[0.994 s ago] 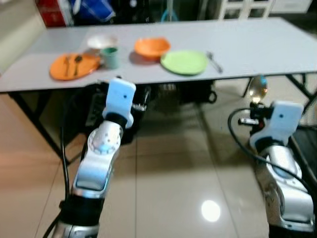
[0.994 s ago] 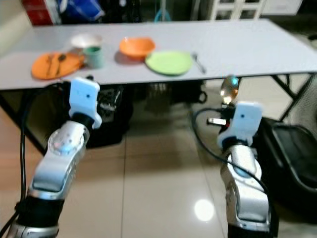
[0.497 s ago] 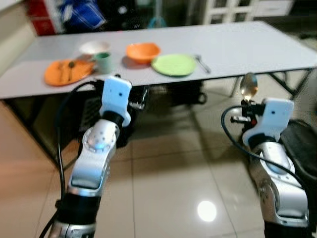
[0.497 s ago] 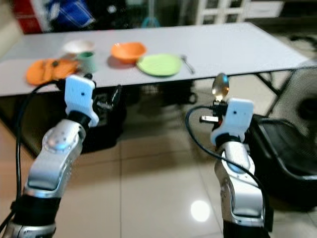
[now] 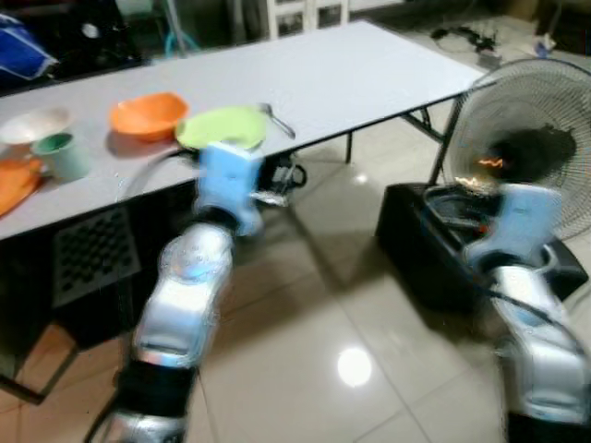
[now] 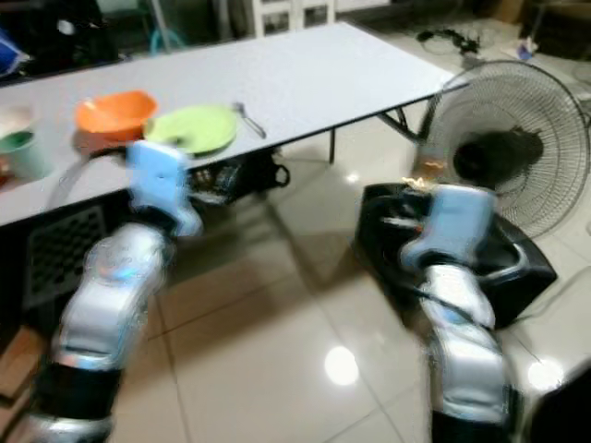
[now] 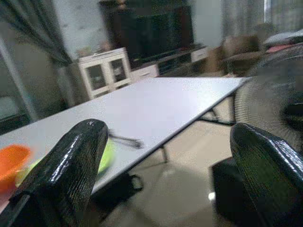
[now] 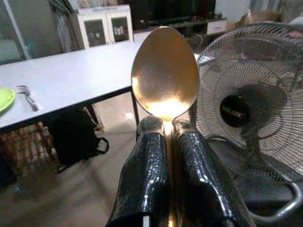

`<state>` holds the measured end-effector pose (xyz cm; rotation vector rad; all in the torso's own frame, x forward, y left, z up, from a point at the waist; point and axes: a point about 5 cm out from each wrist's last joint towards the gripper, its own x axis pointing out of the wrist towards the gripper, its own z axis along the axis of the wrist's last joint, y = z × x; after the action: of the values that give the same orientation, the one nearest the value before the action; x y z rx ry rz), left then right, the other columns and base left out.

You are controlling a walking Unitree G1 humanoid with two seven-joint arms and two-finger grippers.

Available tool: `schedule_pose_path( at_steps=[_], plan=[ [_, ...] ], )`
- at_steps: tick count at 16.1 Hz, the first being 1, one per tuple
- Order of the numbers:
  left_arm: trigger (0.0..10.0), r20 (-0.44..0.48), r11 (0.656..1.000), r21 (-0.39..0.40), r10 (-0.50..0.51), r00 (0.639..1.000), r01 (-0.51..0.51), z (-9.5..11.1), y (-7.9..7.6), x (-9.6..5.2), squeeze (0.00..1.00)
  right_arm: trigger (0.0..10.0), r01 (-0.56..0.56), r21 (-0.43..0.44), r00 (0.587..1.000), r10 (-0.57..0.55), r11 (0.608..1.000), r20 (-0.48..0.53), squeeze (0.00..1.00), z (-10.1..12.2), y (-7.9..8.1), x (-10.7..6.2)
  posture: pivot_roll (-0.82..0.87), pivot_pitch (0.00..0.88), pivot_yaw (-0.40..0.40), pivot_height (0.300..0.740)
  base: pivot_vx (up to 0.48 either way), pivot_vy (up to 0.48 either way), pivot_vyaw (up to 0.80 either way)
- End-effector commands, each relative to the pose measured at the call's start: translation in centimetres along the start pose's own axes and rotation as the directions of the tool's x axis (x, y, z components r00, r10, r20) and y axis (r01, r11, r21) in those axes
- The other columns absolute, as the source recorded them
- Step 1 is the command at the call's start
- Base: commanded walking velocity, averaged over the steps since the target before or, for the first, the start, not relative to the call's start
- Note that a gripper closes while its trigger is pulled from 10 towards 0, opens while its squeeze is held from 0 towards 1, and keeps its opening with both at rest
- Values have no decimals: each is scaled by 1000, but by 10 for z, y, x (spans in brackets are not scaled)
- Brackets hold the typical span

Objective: Setting the table

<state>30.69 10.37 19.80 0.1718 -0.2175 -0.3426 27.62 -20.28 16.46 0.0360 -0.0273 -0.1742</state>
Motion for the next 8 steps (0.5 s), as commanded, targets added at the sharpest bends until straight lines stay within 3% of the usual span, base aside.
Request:
schedule_pose_path(
  at_steps=[1, 8],
  plan=[
    [10000, -5, 999, 21, 48, 999, -48, 0, 15, -3, 0, 10000, -60, 18, 998, 60, 998, 12, 0, 4, 17, 1, -37, 0, 39, 740, 469, 0, 0],
    [10000, -5, 999, 22, 47, 999, -46, -1, 15, -4, 0, 10000, -59, 8, 998, 59, 998, 14, 0, 4, 16, 1, -39, 0, 39, 740, 467, 0, 0]
  ],
)
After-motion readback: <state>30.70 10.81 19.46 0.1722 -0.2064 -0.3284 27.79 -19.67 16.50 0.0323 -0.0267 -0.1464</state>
